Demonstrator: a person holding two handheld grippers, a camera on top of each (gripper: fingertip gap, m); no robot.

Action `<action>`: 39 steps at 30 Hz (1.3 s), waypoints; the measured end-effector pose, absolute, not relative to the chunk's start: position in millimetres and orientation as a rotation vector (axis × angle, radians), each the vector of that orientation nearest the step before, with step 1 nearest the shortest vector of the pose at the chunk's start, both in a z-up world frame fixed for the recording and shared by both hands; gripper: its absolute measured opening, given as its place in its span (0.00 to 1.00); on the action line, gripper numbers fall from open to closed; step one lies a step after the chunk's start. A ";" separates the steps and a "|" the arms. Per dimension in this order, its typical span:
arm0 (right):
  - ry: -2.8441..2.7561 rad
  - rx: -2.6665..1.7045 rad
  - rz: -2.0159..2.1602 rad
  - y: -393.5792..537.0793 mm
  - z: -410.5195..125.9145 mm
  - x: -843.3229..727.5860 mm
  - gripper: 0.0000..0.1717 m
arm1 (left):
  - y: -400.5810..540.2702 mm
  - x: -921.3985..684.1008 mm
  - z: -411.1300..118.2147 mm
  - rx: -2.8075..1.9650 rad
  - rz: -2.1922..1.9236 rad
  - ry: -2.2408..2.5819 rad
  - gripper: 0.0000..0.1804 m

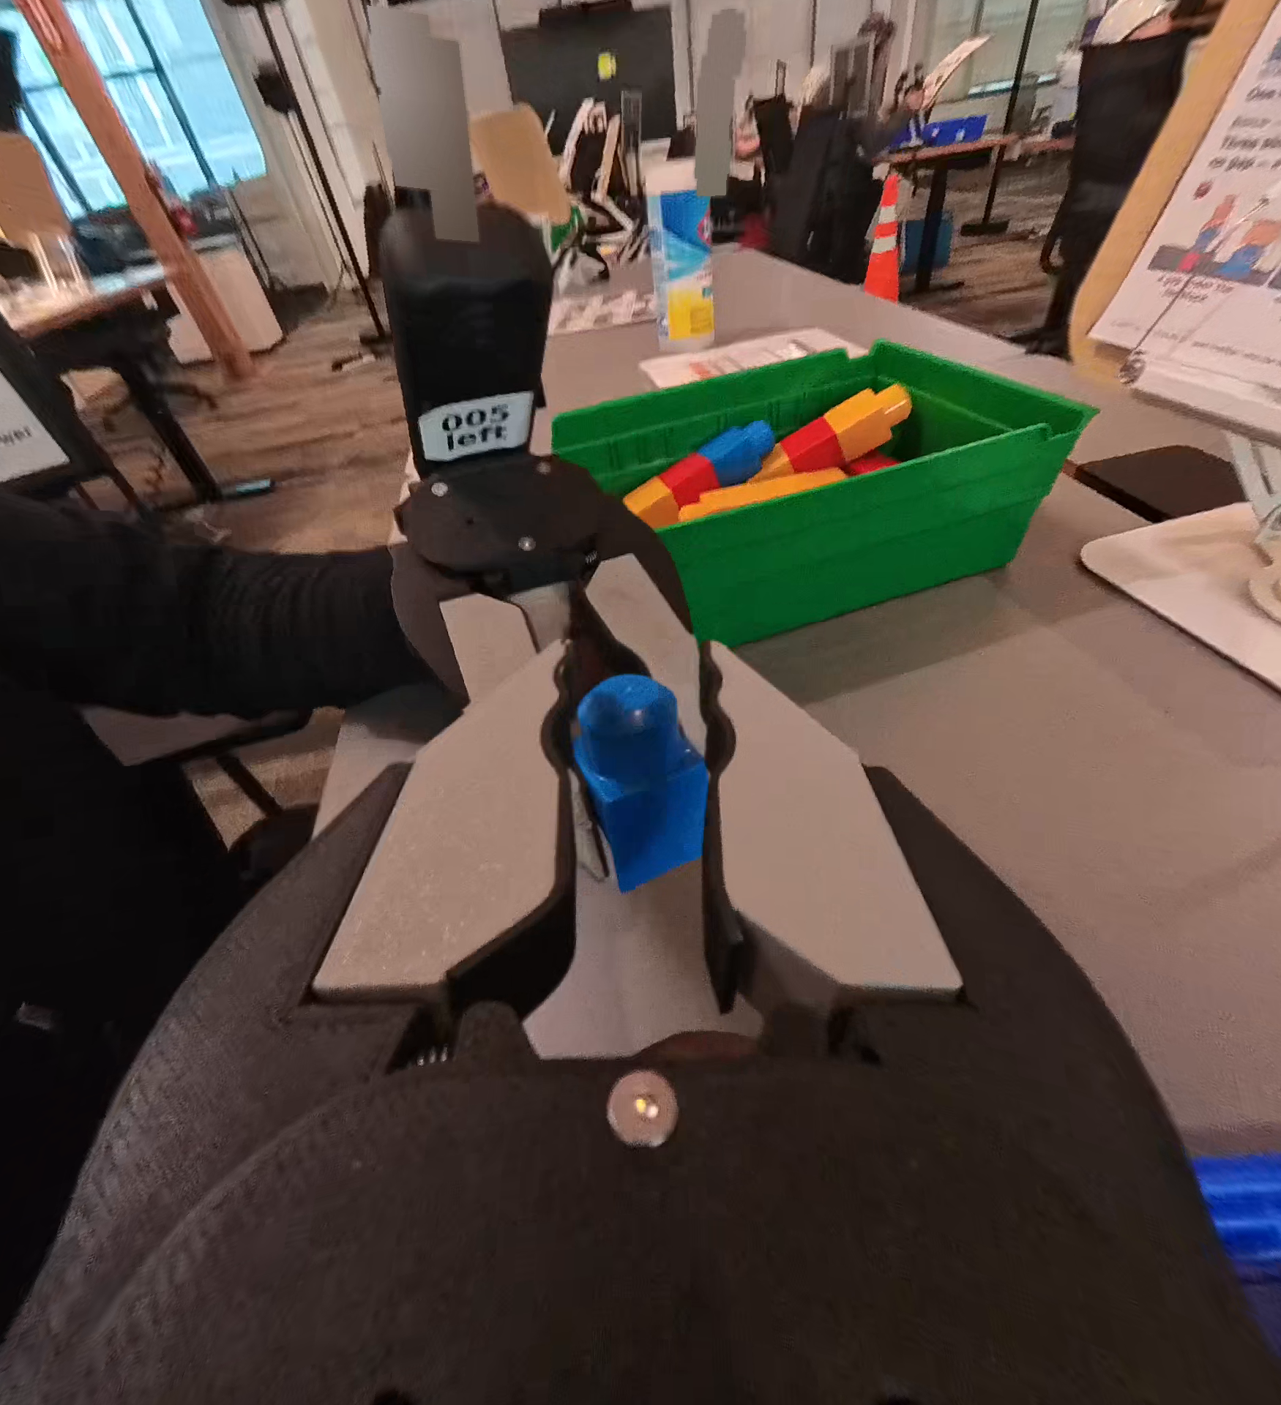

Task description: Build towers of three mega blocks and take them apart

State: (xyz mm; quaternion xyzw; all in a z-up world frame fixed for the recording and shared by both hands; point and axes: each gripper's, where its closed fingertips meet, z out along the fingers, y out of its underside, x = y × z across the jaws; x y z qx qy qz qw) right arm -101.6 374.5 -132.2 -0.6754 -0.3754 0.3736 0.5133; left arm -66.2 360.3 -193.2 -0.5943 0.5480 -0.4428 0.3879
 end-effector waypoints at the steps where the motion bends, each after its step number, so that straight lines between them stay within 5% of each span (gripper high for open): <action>1: -0.938 -1.646 0.867 374.3 -140.0 -107.6 0.18 | 360.1 -66.2 -193.3 -1.514 -1.130 1.394 0.18; 19: -1.091 -1.710 0.837 361.7 -164.3 -115.3 0.16 | 344.4 -63.9 -198.8 -1.490 -1.188 1.469 0.18; 26: -0.862 -1.597 0.597 392.8 -126.1 -94.0 0.16 | 373.5 -68.3 -183.4 -1.560 -1.258 1.245 0.23; 30: -0.347 -1.505 0.124 422.1 -78.1 40.5 0.16 | 377.0 -69.6 -188.6 -1.582 -1.220 1.250 0.22; 35: -0.113 -2.102 -0.029 439.3 -190.4 140.7 0.20 | 368.7 -64.9 -197.5 -1.567 -1.147 1.326 0.22; 37: -0.135 -2.129 -0.015 438.6 -192.8 138.0 0.22 | 367.4 -64.4 -202.1 -1.567 -1.110 1.356 0.22; 39: -0.183 -1.989 -0.014 434.4 -164.5 130.7 0.14 | 369.6 -65.0 -203.4 -1.565 -1.083 1.358 0.22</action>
